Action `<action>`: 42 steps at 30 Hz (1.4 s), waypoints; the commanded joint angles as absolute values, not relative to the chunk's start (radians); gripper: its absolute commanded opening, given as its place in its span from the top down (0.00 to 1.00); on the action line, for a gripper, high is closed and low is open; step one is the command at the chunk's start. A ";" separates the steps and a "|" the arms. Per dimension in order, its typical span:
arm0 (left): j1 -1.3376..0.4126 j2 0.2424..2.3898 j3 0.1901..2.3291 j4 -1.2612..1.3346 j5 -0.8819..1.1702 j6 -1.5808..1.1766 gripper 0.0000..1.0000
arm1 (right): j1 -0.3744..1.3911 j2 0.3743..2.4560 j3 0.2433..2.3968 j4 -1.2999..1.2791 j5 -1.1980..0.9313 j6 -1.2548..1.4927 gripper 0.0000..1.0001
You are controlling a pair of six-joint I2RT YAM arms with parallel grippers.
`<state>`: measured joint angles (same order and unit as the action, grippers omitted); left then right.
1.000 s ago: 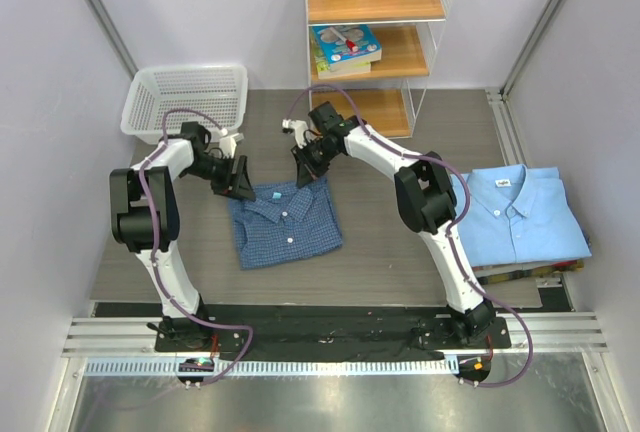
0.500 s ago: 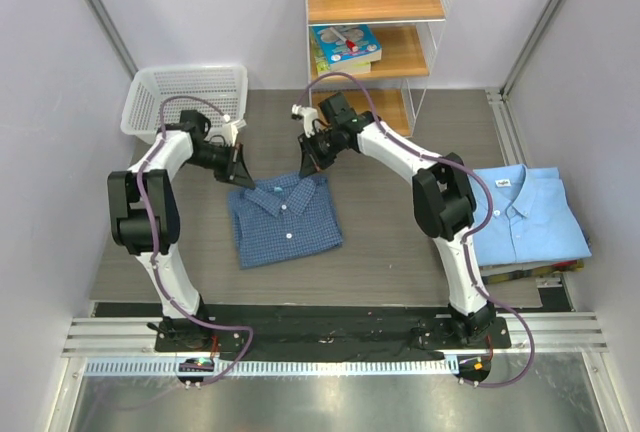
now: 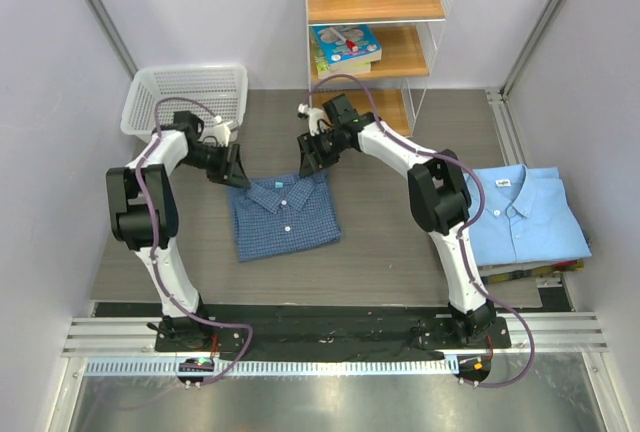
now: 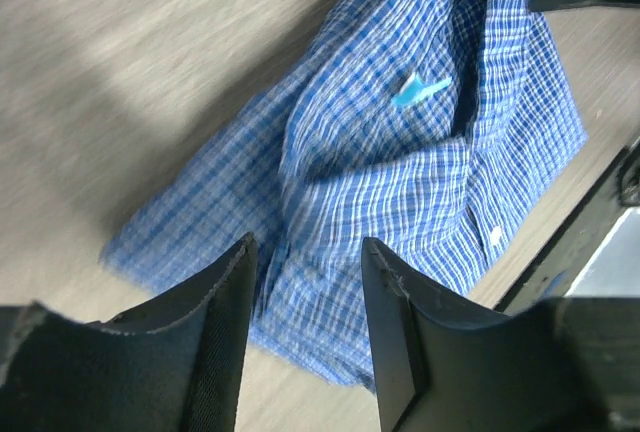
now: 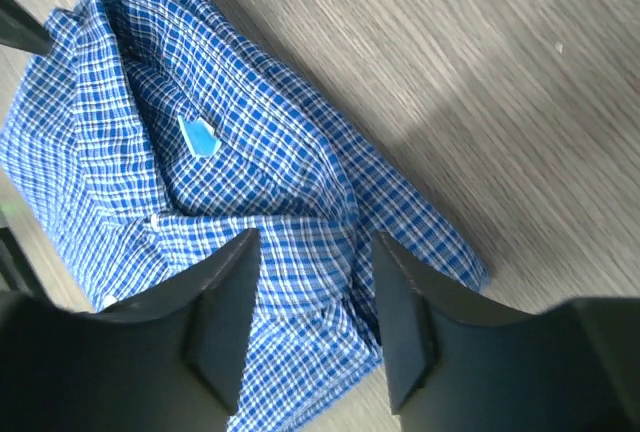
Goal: Fold and stack the long sleeve shirts
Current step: Fold the shirt
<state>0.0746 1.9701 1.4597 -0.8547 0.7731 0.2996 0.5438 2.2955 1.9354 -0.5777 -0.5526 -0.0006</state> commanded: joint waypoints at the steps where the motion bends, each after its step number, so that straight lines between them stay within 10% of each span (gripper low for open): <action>1: 0.152 1.764 1.357 -0.796 0.821 0.198 0.50 | 0.466 2.148 1.895 -0.564 -0.595 0.022 0.41; 10: 0.156 1.706 1.206 -0.773 0.769 0.006 0.54 | 0.429 2.120 1.795 -0.607 -0.675 -0.044 0.58; 30: 0.156 1.864 1.226 -0.729 0.755 -0.060 0.58 | 0.482 2.246 1.796 -0.595 -0.630 -0.104 0.52; 38: 0.155 1.812 1.250 -0.716 0.833 -0.023 0.98 | 0.482 2.195 1.795 -0.595 -0.632 -0.092 0.99; 42: 0.156 1.760 1.253 -0.727 0.803 0.058 1.00 | 0.476 2.163 1.798 -0.595 -0.620 -0.078 0.99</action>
<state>0.1570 1.8515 1.2121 -0.7437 0.7841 -0.0269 0.4759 2.2494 1.7855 -0.6136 -0.6266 -0.0879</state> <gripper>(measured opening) 0.006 0.025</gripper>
